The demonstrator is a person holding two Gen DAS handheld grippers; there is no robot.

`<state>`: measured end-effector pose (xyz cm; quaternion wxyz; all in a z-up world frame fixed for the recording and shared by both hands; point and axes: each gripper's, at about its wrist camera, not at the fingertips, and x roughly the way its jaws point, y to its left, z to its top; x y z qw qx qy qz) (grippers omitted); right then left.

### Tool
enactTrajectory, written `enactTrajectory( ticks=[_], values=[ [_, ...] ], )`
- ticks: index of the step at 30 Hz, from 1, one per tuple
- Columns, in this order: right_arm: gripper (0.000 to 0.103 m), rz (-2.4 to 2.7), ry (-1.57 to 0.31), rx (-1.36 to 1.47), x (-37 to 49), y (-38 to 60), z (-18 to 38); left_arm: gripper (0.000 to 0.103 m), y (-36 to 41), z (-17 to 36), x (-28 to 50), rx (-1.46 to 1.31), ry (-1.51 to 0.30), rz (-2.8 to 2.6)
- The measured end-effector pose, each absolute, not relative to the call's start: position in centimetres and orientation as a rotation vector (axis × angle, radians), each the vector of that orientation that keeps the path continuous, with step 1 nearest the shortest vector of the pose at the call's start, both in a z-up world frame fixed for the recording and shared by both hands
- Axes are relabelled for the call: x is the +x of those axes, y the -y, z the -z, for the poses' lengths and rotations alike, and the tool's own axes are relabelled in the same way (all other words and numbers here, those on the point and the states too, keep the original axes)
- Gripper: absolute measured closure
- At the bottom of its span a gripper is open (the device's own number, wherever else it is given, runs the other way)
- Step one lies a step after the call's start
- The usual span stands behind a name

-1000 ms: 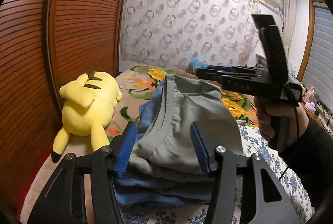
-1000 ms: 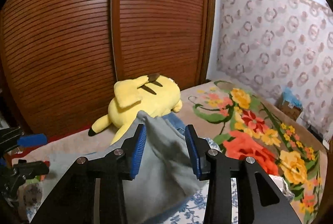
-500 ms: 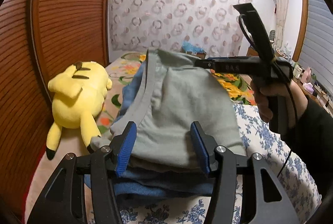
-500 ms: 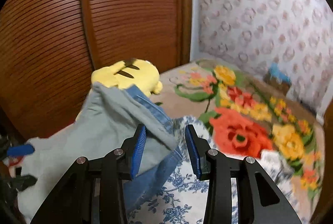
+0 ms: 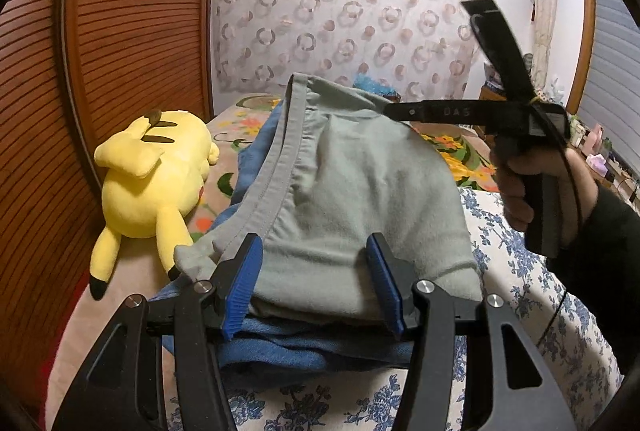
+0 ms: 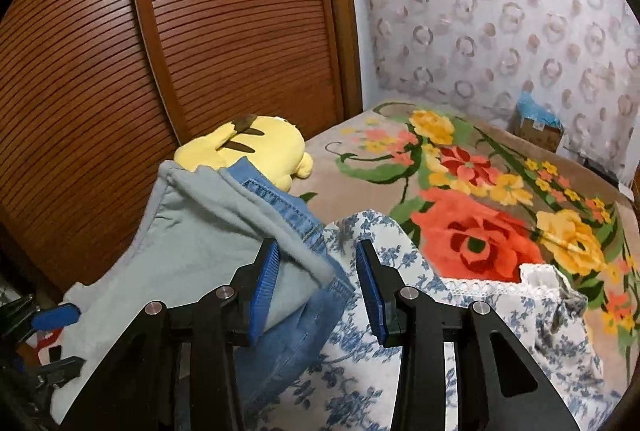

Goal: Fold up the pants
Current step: 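Open both grippers and lift them off the stacked pants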

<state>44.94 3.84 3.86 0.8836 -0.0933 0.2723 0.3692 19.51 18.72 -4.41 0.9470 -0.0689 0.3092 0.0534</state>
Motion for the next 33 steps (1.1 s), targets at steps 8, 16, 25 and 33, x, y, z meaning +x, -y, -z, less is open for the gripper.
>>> enactTrajectory(
  ticks=[8,16,25,33],
  values=[
    [0.063,-0.783,-0.523,-0.192,40.9,-2.6,-4.4,0.048,-19.0,2.9,17.6,-0.120,-0.612,-0.145],
    [0.062,-0.788,-0.499,-0.192,35.0,0.0,-4.5,0.048,-18.5,1.4,15.5,-0.091,-0.590,-0.142],
    [0.062,-0.717,-0.442,-0.195,26.9,4.5,-4.8,0.026,-16.6,0.2,13.7,-0.053,-0.563,-0.103],
    [0.062,-0.673,-0.423,-0.190,21.2,7.2,-3.7,0.024,-14.6,-0.1,12.7,-0.024,-0.564,-0.054]
  ],
)
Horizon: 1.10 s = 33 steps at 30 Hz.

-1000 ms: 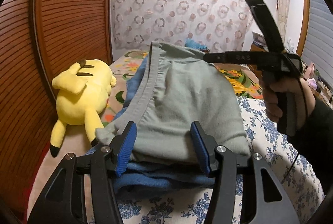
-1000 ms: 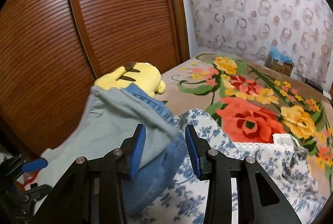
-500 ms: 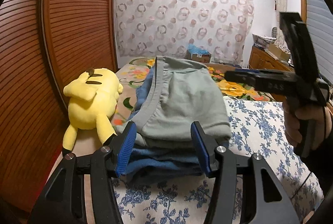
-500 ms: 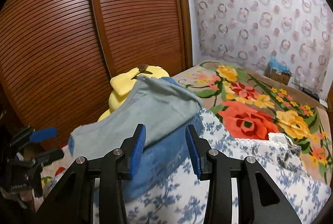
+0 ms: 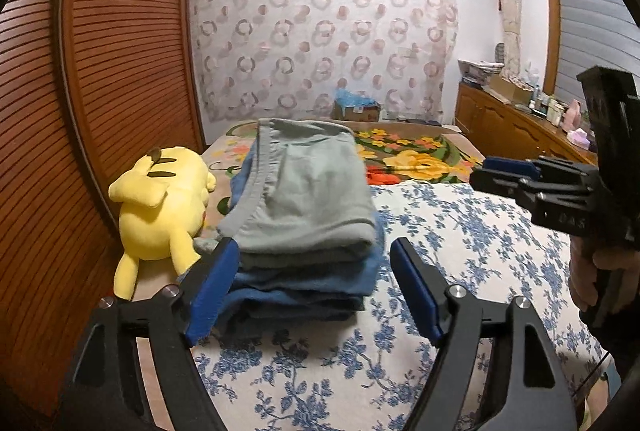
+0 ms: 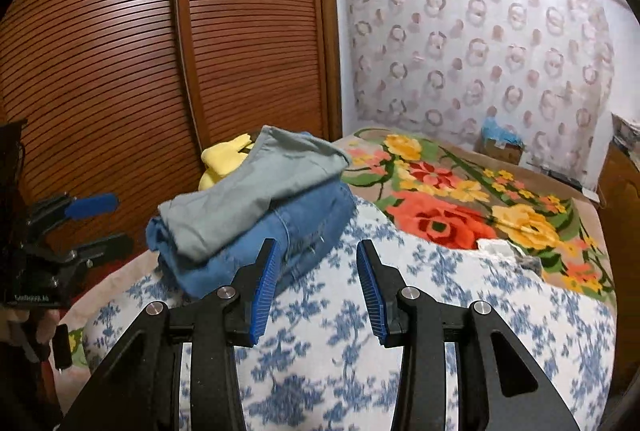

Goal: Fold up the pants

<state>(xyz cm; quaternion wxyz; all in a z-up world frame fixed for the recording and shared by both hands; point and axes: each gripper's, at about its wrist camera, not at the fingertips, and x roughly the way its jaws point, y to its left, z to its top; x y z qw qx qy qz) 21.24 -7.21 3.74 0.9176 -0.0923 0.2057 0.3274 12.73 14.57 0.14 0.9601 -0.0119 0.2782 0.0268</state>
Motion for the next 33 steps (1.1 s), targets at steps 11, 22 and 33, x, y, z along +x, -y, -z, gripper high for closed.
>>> enactTrajectory(
  ticks=[11,22,33],
  values=[
    [0.062,-0.595,-0.404,-0.125,17.2,10.5,-3.7,0.021,-11.3,-0.1,11.7,0.000,-0.557,0.035],
    [0.062,-0.539,-0.386,-0.082,11.9,13.0,-3.5,0.021,-7.3,-0.2,11.2,0.006,-0.528,0.125],
    [0.062,-0.483,-0.355,-0.051,6.5,16.2,-4.0,0.017,-3.9,-1.5,10.1,-0.007,-0.498,0.208]
  ],
)
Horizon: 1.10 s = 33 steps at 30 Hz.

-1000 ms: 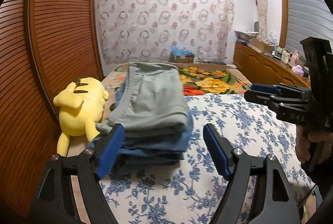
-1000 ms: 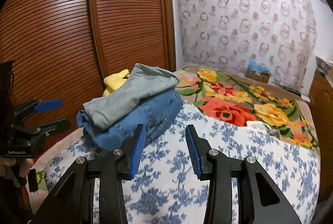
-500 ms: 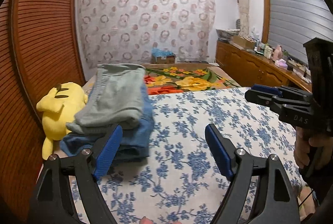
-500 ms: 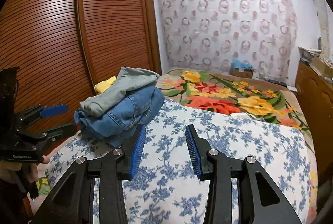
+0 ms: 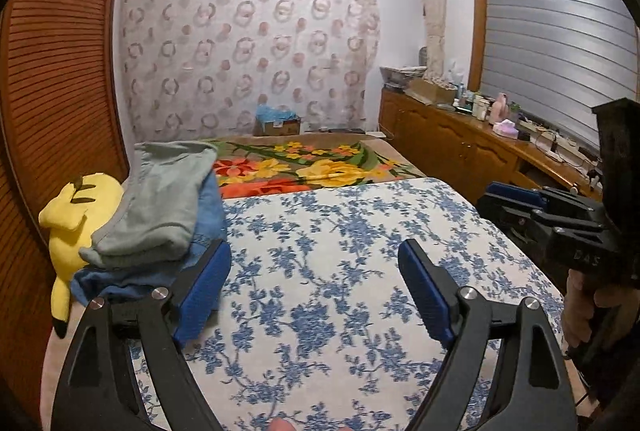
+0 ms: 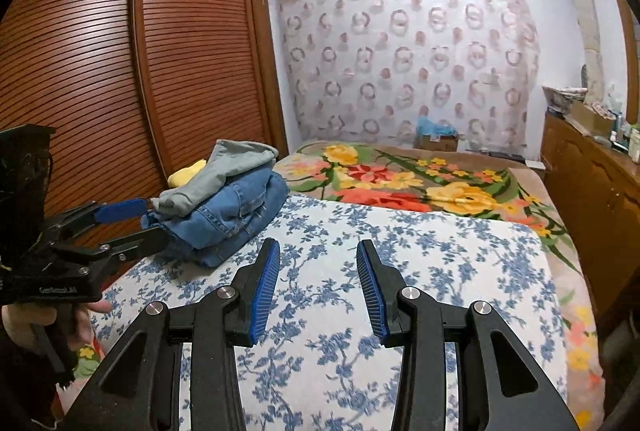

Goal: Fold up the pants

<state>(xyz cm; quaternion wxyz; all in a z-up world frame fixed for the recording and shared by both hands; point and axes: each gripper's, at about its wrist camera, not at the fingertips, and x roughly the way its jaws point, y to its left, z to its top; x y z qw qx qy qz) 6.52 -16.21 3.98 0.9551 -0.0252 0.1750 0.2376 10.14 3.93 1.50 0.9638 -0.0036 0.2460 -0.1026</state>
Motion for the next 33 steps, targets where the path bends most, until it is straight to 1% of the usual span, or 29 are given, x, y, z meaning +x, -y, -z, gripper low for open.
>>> enactTrajectory(
  ticks=[9,12,17,18,20,22,26,27,28,29,31,32,33],
  values=[
    [0.061,-0.451,-0.320,-0.045,2.5,17.7,-4.6,0.017,-1.9,-2.5,9.2,-0.005,-0.498,0.220],
    [0.058,-0.422,-0.304,-0.047,1.2,18.1,-4.6,0.017,-1.2,-3.1,8.7,-0.003,-0.480,0.221],
    [0.058,-0.391,-0.297,-0.035,-0.5,18.2,-4.7,0.017,-0.3,-4.0,7.6,0.001,-0.451,0.244],
    [0.058,-0.385,-0.295,-0.033,-0.7,18.3,-4.7,0.018,-0.1,-4.1,7.4,0.006,-0.444,0.243],
    [0.058,-0.375,-0.292,-0.027,-1.2,18.3,-4.7,0.034,0.3,-4.2,7.0,0.015,-0.439,0.236],
    [0.058,-0.367,-0.291,-0.020,-1.6,18.3,-4.8,0.035,0.6,-4.3,6.9,0.026,-0.443,0.232],
    [0.058,-0.351,-0.293,-0.015,-1.9,18.2,-4.7,0.035,0.9,-4.4,6.8,0.031,-0.443,0.230],
    [0.058,-0.348,-0.292,-0.012,-2.0,18.3,-4.7,0.035,1.0,-4.4,6.7,0.031,-0.441,0.223],
    [0.058,-0.346,-0.292,-0.012,-2.0,18.4,-4.8,0.032,1.0,-4.5,6.7,0.033,-0.439,0.219],
    [0.058,-0.342,-0.289,-0.012,-2.1,18.4,-4.9,0.023,0.9,-4.6,6.6,0.032,-0.438,0.219],
    [0.057,-0.331,-0.284,-0.016,-2.2,18.2,-4.9,0.015,0.9,-4.9,6.3,0.020,-0.427,0.223],
    [0.056,-0.327,-0.281,-0.017,-2.3,18.2,-4.9,0.009,0.8,-4.9,6.2,0.014,-0.423,0.219],
    [0.052,-0.325,-0.278,-0.017,-2.4,18.2,-4.9,0.004,0.7,-5.0,6.2,0.013,-0.420,0.206]
  ],
)
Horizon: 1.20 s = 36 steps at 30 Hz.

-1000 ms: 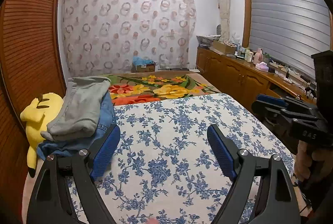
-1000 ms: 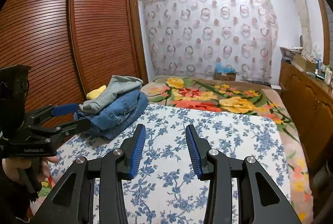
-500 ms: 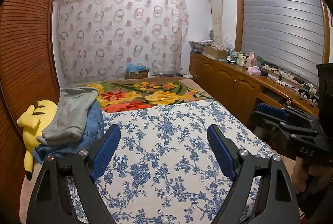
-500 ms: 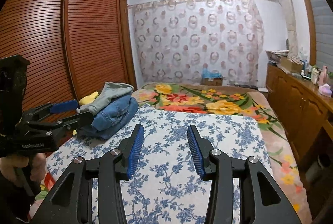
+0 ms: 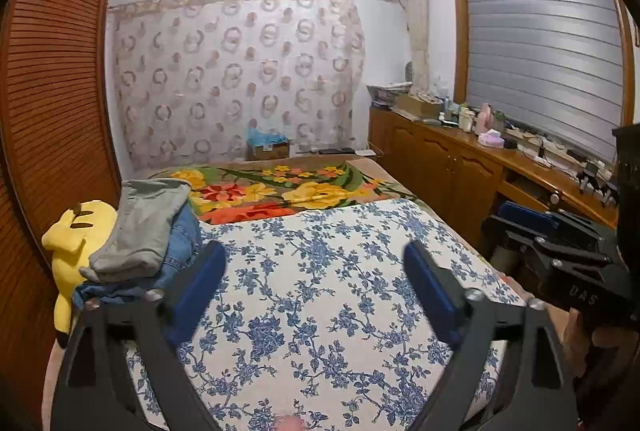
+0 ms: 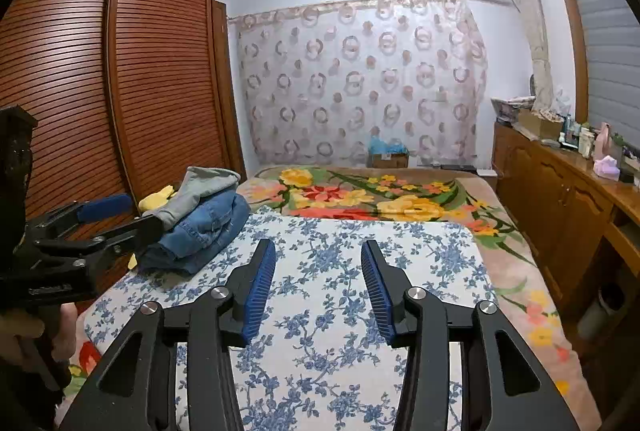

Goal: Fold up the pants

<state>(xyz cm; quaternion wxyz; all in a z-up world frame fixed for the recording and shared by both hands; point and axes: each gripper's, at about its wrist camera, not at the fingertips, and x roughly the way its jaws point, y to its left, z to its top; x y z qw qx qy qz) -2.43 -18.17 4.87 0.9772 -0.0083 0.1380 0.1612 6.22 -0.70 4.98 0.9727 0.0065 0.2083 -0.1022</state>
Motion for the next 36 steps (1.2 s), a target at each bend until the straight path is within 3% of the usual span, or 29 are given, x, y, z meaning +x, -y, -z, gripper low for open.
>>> enactTrajectory(
  ticks=[1,6,9,13,36],
  values=[
    [0.048,-0.323,-0.276,-0.014,-2.5,18.1,-4.9,0.000,0.6,-5.0,6.1,0.014,-0.415,0.198],
    [0.039,-0.320,-0.269,-0.006,-2.7,17.9,-4.7,0.000,0.4,-4.9,6.1,0.028,-0.420,0.148],
    [0.029,-0.317,-0.270,-0.005,-2.7,18.1,-4.5,0.000,0.4,-4.7,6.0,0.035,-0.423,0.125],
    [0.024,-0.305,-0.256,0.000,-2.9,18.3,-4.5,0.000,0.3,-4.5,6.0,0.013,-0.447,0.143],
    [0.021,-0.286,-0.255,-0.002,-2.3,18.9,-4.3,0.000,-0.2,-4.3,5.2,0.011,-0.436,0.112]
  ],
)
